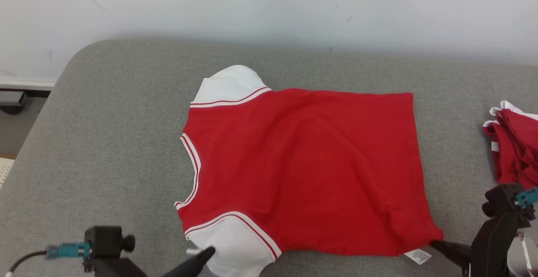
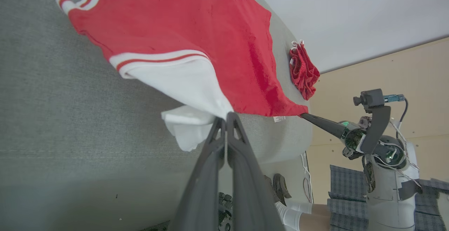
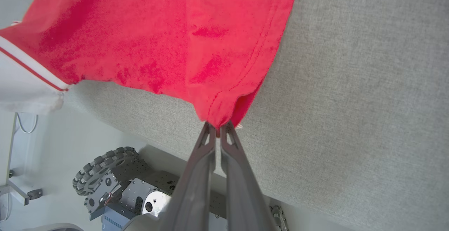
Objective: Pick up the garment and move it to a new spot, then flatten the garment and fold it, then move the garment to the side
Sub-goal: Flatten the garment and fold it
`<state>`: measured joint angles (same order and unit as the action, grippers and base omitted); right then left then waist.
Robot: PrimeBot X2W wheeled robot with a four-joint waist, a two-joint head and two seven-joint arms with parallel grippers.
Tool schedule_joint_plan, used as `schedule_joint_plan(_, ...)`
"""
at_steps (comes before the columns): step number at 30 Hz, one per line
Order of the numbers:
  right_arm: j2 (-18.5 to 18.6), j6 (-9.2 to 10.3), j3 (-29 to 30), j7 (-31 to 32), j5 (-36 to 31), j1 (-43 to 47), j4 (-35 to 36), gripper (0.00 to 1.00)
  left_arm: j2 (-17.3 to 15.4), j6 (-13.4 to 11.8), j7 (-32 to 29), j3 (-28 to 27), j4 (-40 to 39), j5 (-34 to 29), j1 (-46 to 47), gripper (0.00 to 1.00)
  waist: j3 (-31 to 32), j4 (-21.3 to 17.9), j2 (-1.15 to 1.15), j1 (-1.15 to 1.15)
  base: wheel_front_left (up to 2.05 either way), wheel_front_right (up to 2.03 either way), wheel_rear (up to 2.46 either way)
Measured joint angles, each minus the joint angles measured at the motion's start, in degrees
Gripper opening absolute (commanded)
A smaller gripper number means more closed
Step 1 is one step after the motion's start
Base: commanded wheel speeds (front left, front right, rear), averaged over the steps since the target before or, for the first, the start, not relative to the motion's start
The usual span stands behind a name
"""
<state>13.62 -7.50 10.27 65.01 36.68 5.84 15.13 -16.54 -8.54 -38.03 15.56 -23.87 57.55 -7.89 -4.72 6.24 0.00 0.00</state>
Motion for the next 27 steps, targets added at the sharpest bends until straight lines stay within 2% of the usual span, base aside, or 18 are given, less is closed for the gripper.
schedule_joint_plan(6,-1.5,0.00,0.3,-2.4,0.1,-5.0,-2.1,0.00,3.5,-0.2,1.3,-0.1,6.6,0.1,8.5,0.00,-1.5,0.4,0.00,0.01,0.00,0.00,0.00)
schedule_joint_plan(14,-2.5,0.01,1.2,-4.6,0.3,-12.6,-7.6,0.00,8.6,-0.7,4.8,-0.3,19.8,-1.6,21.7,0.00,-4.4,1.2,0.00,0.01,0.00,0.00,0.00)
schedule_joint_plan(27,-2.5,0.00,0.0,-10.9,-5.6,-23.7,-19.9,0.00,11.8,0.7,10.1,0.2,35.9,-3.1,34.7,0.00,-8.2,1.1,0.01,0.02,0.00,0.00,0.00)
